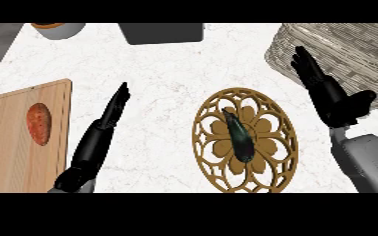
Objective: Pick the eggplant from the placemat and place it in the basket
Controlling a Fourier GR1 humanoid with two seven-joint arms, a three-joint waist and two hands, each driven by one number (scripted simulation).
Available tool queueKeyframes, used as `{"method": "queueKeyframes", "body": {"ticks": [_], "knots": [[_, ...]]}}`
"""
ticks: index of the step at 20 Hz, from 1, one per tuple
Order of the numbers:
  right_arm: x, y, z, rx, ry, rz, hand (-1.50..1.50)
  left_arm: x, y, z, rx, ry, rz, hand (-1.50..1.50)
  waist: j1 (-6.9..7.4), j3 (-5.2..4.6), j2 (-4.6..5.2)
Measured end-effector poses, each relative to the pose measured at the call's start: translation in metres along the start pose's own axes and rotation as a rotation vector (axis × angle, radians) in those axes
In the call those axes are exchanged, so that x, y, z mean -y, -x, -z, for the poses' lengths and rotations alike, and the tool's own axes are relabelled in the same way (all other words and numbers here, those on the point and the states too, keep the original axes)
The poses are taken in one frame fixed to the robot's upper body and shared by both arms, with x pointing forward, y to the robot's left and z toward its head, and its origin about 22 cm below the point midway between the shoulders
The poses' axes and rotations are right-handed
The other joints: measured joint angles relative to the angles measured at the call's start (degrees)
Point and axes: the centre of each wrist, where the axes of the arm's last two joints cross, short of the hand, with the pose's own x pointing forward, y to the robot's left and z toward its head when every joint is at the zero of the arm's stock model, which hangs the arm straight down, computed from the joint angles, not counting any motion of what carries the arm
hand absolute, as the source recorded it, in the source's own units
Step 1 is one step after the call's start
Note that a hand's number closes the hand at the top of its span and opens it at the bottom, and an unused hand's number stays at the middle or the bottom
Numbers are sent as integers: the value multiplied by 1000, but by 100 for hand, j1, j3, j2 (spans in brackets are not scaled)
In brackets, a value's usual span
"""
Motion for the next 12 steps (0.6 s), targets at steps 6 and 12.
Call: {"method": "queueKeyframes", "body": {"ticks": [6,12], "knots": [[-44,-12,22,25,-176,263,150,-10,43,-30,-353,-76,-50,0,516,-10,113],[-134,-43,31,89,-577,344,-150,-31,62,-47,-600,-139,-89,0,590,-4,36]]}}
